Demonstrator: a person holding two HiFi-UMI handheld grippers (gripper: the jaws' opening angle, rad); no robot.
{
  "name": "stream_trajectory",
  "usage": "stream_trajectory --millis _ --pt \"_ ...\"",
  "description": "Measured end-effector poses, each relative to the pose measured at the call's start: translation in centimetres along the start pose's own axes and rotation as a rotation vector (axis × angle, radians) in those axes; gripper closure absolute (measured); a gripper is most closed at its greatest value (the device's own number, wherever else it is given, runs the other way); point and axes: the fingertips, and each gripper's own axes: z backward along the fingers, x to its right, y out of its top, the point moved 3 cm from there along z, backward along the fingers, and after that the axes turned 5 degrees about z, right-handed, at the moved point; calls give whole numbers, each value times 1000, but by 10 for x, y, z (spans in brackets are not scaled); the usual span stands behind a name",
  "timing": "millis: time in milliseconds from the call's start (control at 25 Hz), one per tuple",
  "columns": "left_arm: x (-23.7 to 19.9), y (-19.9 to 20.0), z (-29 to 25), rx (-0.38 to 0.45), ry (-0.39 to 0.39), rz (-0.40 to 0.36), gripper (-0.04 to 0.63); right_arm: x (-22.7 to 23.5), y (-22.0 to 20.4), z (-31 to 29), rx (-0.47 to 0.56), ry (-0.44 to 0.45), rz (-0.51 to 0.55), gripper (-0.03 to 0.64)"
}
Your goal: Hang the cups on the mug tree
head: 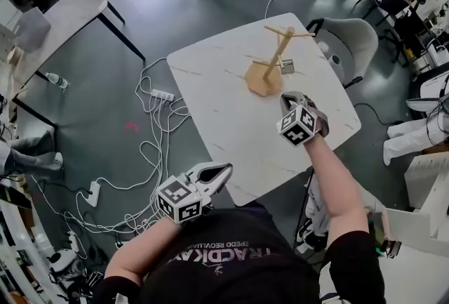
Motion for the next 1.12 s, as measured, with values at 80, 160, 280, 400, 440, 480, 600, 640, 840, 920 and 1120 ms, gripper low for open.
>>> stream_trajectory --millis 80,160,280,400,440,480,600,640,840,920,1120 --pt "3 -2 0 -8 -11 -7 598 -6 5 13 80 51 -179 606" --pt "6 -3 0 -16 -24 -16 598 -14 11 29 170 102 -363 606" --pt "10 -2 2 -27 -42 -32 598 -24 23 57 326 174 -604 606" --pt "16 -1 3 -38 -65 -48 598 -35 35 88 466 226 -778 606" --pt "18 -2 3 -43 -75 -54 598 -39 38 98 502 239 -818 606" --pt "20 -2 2 -49 -84 -61 598 -45 41 108 533 250 -850 606" --pt "26 -4 1 -64 -112 -77 598 -63 46 134 596 278 -916 606" --pt "27 -4 1 -69 -121 -81 598 -70 48 142 608 284 -931 606" --pt "33 -7 4 -96 -159 -97 598 -105 53 179 656 295 -1002 606" --pt "34 -9 6 -107 -168 -100 598 -121 55 189 667 301 -1036 606" --pt "34 -10 12 -115 -182 -112 598 -162 62 203 685 321 -1129 606"
